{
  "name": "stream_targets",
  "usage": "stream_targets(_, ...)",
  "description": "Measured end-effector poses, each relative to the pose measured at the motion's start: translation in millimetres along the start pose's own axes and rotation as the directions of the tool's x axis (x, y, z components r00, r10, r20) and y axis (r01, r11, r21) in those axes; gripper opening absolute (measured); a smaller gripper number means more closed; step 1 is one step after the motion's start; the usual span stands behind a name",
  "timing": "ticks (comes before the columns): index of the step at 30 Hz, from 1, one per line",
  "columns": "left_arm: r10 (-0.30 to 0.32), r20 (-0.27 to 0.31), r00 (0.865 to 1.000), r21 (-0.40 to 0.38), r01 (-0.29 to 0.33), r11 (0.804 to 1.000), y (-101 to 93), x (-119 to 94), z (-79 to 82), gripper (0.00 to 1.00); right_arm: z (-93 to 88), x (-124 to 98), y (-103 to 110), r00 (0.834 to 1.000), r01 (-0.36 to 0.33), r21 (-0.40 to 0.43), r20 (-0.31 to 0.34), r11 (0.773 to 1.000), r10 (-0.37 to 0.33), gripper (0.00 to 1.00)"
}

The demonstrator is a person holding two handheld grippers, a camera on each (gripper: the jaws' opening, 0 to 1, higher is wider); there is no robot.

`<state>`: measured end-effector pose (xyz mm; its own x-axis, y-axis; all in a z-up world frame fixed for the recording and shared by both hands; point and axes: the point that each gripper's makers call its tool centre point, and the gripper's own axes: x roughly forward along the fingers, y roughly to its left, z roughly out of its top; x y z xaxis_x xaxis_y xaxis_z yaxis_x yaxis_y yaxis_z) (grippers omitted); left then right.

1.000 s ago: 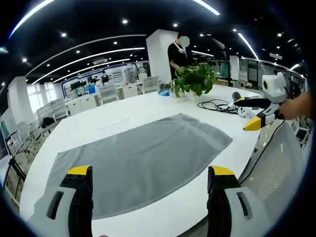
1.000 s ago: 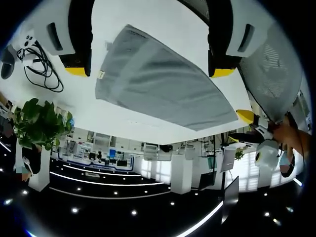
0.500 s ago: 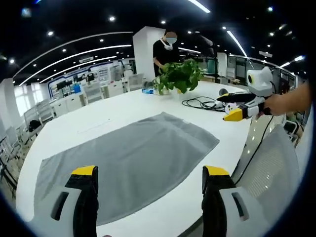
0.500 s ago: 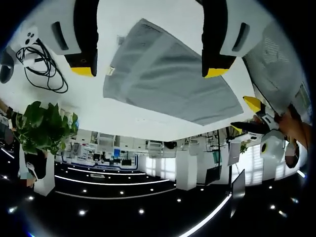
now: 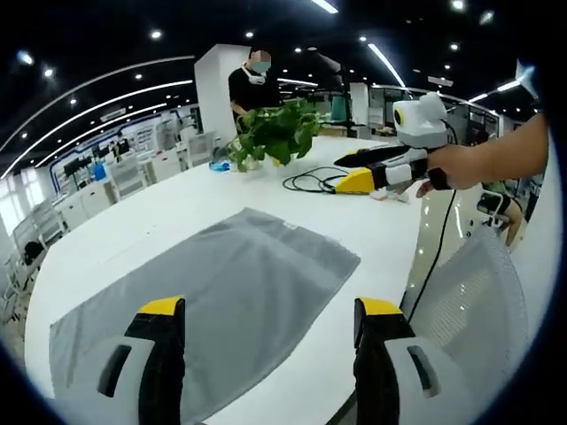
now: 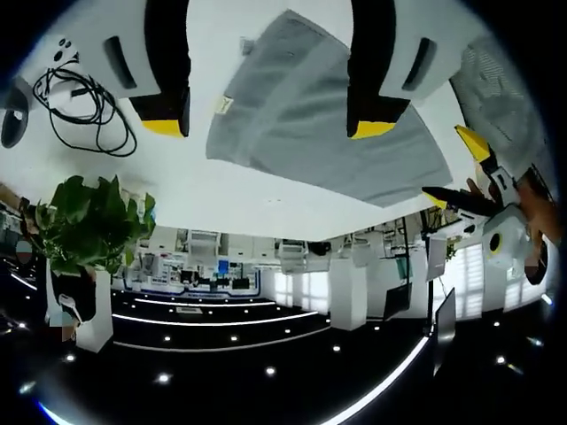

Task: Fold the towel on the table until its edges align and the towel forms a compact rectangular stack.

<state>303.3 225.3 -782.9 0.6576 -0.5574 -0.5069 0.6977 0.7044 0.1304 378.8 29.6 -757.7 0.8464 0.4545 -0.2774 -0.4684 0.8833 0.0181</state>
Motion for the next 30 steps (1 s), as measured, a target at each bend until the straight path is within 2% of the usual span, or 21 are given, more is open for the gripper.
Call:
stream_targets(4, -0.038, -0.008, 0.999, 0.018, 0.038, 0.999, -12.2, 7, 7.0, 0.73, 2.4, 6, -13, 1.0, 0.005, 0.024, 0.008, 1.0, -0.005, 0.73)
stream_targets(11, -0.095, -0.017, 0.995, 0.062, 0.096, 0.993, -35.0, 20, 26.6, 0.68, 9.0, 13, -23, 1.0, 0.008, 0.043, 0.009, 0.999, -0.008, 0.72)
stream_targets(19, -0.144, -0.027, 0.989, 0.102, 0.146, 0.984, -48.0, 39, 41.9, 0.66, 17.5, 26, -38, 1.0, 0.017, 0.066, 0.025, 0.998, -0.019, 0.71)
stream_targets(30, -0.206, -0.069, 0.976, 0.137, 0.214, 0.967, -67.1, 61, 44.3, 0.58, 19.7, 49, -50, 1.0, 0.02, 0.091, 0.004, 0.996, -0.02, 0.63)
